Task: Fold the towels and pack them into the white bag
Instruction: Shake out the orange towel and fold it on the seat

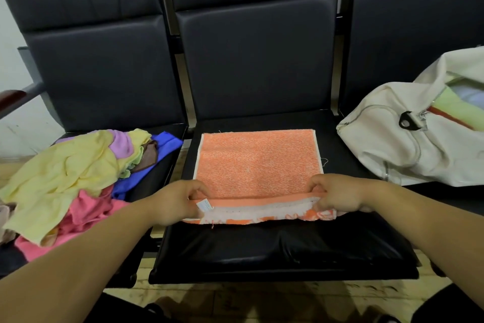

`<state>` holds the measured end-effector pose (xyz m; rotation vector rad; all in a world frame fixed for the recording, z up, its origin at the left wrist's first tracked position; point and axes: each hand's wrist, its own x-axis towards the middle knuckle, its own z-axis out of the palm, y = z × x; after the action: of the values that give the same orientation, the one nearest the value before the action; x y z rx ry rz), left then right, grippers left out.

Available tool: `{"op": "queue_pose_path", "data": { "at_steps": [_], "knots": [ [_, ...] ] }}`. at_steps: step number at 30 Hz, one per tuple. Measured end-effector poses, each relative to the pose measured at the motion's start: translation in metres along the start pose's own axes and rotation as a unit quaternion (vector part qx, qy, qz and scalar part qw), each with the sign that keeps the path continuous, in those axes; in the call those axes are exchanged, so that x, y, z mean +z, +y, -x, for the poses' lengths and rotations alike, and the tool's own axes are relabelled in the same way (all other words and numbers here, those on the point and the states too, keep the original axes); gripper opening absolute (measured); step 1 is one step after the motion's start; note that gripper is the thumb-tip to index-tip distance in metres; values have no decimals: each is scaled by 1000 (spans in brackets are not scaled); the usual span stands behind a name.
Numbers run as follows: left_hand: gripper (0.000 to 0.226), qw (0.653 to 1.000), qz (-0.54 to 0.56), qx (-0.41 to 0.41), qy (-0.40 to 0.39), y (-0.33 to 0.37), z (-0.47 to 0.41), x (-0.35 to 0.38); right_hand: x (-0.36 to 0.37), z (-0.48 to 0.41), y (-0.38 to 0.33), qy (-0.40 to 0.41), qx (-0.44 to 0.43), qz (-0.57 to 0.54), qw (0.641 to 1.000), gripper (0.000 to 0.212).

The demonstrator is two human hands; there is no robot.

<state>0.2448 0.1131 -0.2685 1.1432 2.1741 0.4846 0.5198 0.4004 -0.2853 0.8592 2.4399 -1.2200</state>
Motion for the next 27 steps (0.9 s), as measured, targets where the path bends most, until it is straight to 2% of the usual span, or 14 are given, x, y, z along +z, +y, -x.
{"op": "queue_pose_path", "data": {
  "at_steps": [4, 8, 12, 19, 27],
  "knots": [
    [39, 999, 39, -1, 25, 0, 2, -3, 1, -2, 5, 31, -1, -123, 992, 40],
    [36, 993, 103, -8, 57, 0, 3, -9, -6, -1, 3, 55, -1, -286, 957, 40],
    [38, 979, 145, 5, 145, 7, 1, -17, -12, -2, -5, 114, -27, -360, 925, 35],
    [30, 934, 232, -3, 272, 27, -29, -38, -40, -30, -19, 259, -48, -354, 897, 28],
    [17, 907, 270, -25, 324, 28, -110, -66, -78, -87, -29, 356, -53, -305, 882, 19]
  ]
}}
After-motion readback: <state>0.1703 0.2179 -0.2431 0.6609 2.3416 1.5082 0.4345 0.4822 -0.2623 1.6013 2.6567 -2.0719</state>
